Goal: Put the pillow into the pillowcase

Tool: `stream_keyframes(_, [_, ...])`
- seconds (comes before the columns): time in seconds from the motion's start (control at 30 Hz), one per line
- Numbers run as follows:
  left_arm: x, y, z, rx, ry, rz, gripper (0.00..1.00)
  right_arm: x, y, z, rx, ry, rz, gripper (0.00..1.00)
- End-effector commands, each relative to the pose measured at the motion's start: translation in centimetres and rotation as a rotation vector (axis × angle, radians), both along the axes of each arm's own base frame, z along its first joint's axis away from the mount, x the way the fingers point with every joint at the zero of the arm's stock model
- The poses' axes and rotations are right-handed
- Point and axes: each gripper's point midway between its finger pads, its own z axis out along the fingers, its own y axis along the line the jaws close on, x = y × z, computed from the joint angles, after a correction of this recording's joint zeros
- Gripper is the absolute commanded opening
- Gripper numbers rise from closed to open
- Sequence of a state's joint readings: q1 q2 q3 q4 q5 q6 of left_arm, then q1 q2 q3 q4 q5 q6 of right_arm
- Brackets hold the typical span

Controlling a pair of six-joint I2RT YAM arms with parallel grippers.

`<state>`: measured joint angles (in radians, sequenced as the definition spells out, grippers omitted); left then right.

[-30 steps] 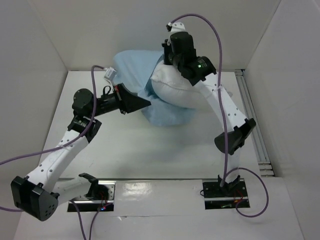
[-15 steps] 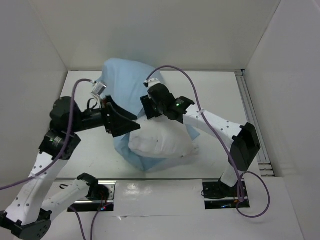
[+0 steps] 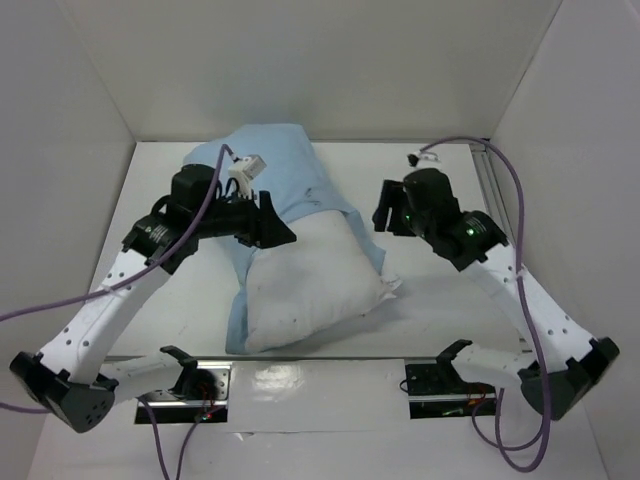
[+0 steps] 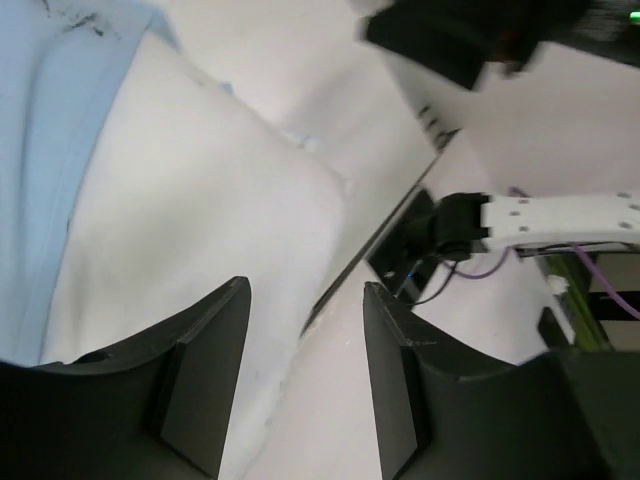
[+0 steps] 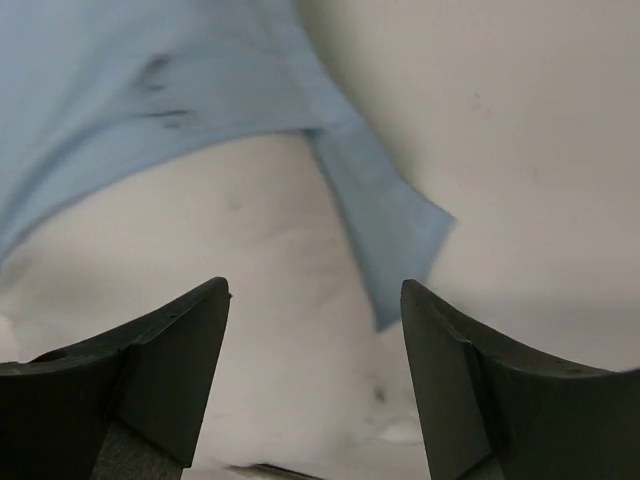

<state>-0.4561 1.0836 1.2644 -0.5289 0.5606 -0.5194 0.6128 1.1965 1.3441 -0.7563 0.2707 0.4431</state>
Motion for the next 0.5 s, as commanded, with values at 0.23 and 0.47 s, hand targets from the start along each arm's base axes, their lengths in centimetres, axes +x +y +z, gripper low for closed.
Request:
stream_keyframes(0.23, [3.1,1.4,-3.8,0.417,-0.011,0.200,0.61,-8.5,2.5,-11.2,0.316,0.351,0.089,0.23])
stream_keyframes(0.47, [2.0,0.5,-6.1,0.598,0.024,0.212,0.69,-5.2,10.3,-14.7,0.335,0.377,0.259,0.20])
